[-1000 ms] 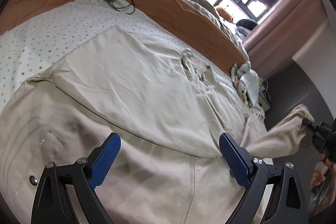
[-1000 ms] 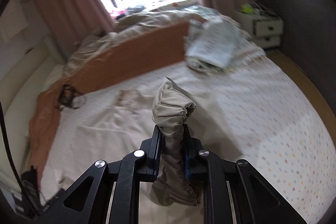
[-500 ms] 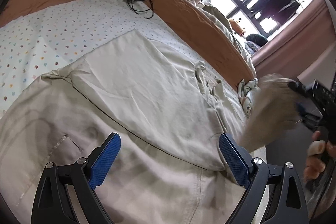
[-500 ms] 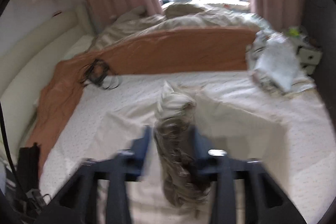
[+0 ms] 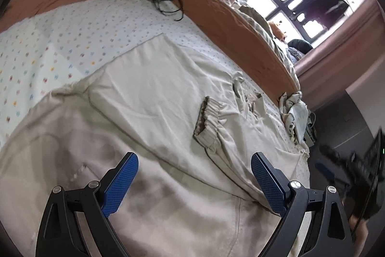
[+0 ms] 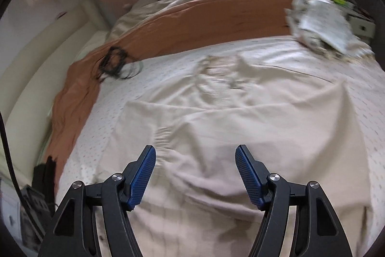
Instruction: Fold large clothes
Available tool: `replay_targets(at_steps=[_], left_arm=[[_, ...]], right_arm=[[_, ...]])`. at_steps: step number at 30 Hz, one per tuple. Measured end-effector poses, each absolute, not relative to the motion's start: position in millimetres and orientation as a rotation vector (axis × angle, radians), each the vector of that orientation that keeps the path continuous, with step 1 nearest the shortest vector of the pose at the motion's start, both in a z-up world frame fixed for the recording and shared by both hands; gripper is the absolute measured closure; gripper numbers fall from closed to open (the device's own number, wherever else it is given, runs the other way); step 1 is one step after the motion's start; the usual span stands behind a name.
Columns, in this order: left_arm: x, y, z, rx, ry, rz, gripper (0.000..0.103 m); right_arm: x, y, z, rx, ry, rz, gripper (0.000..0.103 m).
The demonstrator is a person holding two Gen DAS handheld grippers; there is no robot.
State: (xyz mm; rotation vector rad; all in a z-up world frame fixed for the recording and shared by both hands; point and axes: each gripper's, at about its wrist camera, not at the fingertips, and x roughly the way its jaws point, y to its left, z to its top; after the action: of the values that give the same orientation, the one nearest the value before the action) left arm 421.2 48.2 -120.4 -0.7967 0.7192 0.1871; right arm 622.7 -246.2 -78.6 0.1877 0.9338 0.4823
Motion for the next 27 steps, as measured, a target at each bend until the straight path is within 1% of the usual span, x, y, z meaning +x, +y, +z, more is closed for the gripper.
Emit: replay_targets(at_steps=[4,9,14,16,17,18,20,22,27], left_arm=[[425.1,44.9,-120.4,-0.76,0.727,0.187,0.008],[428.4,38.8,-126.0,-0.737,0.753,0.177,0.008],[432.3,30.6,-128.2,-0.72,0.771,0.156,0.008],[436.9,23.8,-129.0,-0.689,0.791,0.137,0.012],[439.5,21.5,-128.6,-0.676,0.797,0.129,0.012],[442.6,18.9,-128.2,-0.665,0.803,0.122,0.012],[447.9,14.9,-127.7,-0.651,0.812,0.105,0.012],[459.3,9.3,-129.2,-0.636,0.844,0.076,0.012],[489.7,-0.6,-130.4,-0.529,0.897,0.058,0.012]], right_arm=[[607.0,-302.2,-88.6,0.317,0.864,0.304,0.034],[597.9,-341.7,-119.2,0.512,0.875,0.185,0.034],[579.3,-366.8,-149.3,0.613,0.845,0.058,0.034],[572.5,-371.5,-161.0,0.625,0.83,0.039,0.034],[571.7,-373.5,-165.2,0.631,0.846,0.024,0.034],[572.6,-377.2,-166.2,0.655,0.859,0.028,0.034],[572.0,-388.3,-160.4,0.7,0.826,0.071,0.034],[572.4,-398.8,-158.1,0.696,0.82,0.053,0.034],[571.1,-433.3,-179.7,0.803,0.848,0.001,0.034]])
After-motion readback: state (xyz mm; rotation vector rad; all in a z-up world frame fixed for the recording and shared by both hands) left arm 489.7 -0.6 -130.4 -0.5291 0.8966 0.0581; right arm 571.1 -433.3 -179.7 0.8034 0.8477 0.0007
